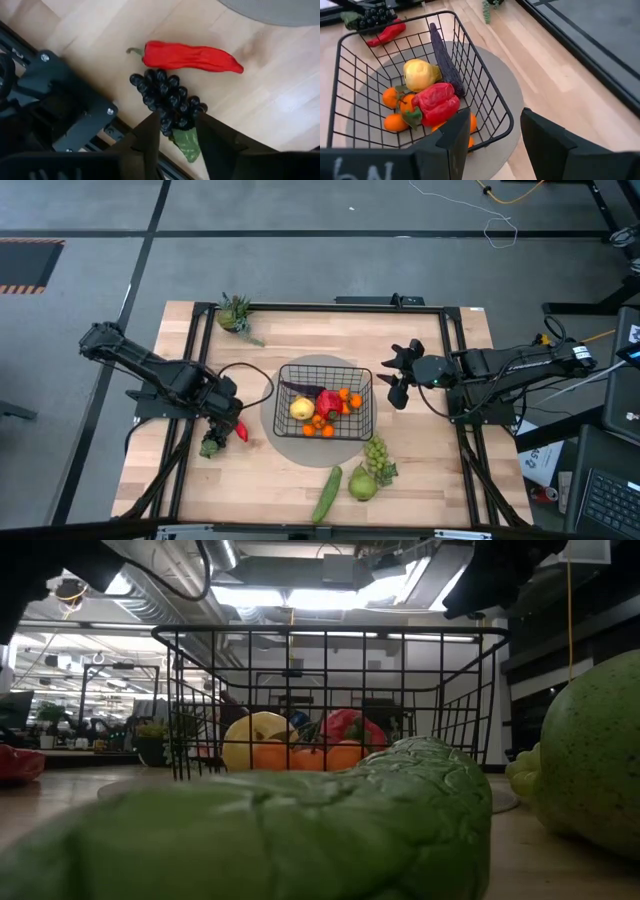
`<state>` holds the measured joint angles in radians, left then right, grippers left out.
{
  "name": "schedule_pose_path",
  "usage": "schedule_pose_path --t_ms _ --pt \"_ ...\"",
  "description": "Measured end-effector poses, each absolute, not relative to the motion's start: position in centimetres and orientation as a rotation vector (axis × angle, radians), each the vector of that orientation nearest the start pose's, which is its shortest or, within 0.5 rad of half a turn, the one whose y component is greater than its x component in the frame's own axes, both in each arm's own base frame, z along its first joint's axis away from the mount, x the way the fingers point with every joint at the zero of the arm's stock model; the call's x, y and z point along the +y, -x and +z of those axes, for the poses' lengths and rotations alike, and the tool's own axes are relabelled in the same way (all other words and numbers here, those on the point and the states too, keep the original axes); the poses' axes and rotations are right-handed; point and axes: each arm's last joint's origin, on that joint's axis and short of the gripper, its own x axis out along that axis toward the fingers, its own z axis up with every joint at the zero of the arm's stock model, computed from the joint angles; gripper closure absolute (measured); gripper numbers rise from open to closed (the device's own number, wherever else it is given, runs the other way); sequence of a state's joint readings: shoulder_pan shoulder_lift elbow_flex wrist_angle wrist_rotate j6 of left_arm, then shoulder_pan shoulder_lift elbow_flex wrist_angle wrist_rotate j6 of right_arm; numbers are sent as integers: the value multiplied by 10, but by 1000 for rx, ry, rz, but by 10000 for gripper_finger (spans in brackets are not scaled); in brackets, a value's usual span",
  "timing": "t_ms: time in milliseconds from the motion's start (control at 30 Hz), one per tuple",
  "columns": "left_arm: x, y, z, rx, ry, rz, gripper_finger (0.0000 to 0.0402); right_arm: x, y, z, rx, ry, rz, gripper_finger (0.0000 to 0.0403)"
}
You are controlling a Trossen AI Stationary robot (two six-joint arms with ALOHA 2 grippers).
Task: Build produce basket
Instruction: Put the purple grapes into the black wire basket
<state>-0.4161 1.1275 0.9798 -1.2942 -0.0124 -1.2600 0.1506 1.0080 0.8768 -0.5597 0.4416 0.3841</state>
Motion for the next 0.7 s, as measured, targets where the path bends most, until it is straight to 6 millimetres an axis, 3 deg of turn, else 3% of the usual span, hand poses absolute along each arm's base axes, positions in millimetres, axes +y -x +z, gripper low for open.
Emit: schedule_pose_path --t_ms 233,433,600,700 --pt "-84 -146 263 1351 711 619 232 20 -202 294 612 -217 -357 228" --pt "-92 -130 230 1376 672 728 225 21 -202 293 622 -231 -322 228" --pt "-107 -133 206 1348 792 599 225 21 -202 293 623 -230 -323 228" --pt "-110 -131 199 1335 850 612 225 21 -202 293 623 -230 -323 228"
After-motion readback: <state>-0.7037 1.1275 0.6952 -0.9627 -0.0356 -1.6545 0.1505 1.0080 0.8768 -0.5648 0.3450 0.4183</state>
